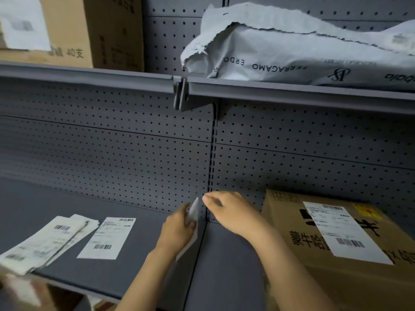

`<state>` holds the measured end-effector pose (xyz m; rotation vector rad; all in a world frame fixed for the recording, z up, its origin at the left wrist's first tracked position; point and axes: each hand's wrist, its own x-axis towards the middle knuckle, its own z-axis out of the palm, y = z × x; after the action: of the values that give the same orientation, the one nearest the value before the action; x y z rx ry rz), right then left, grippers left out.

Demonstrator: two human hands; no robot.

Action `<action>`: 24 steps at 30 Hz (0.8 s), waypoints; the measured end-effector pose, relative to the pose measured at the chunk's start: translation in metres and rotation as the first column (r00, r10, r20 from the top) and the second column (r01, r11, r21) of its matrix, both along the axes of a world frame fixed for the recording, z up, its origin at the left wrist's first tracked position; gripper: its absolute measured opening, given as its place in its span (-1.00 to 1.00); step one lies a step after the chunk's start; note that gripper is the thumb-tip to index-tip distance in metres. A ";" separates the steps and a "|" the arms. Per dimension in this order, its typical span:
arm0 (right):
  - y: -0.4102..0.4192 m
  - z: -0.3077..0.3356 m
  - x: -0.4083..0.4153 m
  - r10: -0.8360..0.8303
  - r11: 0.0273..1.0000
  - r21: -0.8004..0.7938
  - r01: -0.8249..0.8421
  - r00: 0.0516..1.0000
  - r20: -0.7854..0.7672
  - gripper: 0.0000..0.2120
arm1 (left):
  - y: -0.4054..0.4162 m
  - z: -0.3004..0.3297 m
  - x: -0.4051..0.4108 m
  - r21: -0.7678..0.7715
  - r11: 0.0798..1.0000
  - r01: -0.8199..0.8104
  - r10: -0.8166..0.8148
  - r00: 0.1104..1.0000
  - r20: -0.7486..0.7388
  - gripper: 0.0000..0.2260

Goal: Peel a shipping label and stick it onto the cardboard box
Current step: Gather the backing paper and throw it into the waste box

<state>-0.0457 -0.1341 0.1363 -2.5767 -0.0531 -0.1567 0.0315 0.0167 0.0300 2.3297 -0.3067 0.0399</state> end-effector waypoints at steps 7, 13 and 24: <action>0.022 -0.026 0.027 -0.109 0.981 0.152 0.121 0.990 -0.086 -0.43 | 0.029 0.054 -0.013 -0.481 0.874 -0.075 0.120 0.991 0.064 -0.74; 0.048 -0.023 0.029 0.078 0.808 0.585 0.065 0.973 -0.215 -0.61 | 0.050 0.069 -0.016 -0.695 0.711 -0.104 0.100 0.994 -0.046 -0.81; 0.037 -0.020 0.035 -0.043 0.702 0.711 0.043 0.999 -0.017 -0.68 | 0.070 0.081 -0.031 -0.795 0.602 -0.068 0.054 0.998 -0.044 -0.76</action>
<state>-0.0109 -0.0971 0.1165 -1.7886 0.0608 -0.1566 0.0002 0.0863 0.1107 1.4227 -0.1458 0.1606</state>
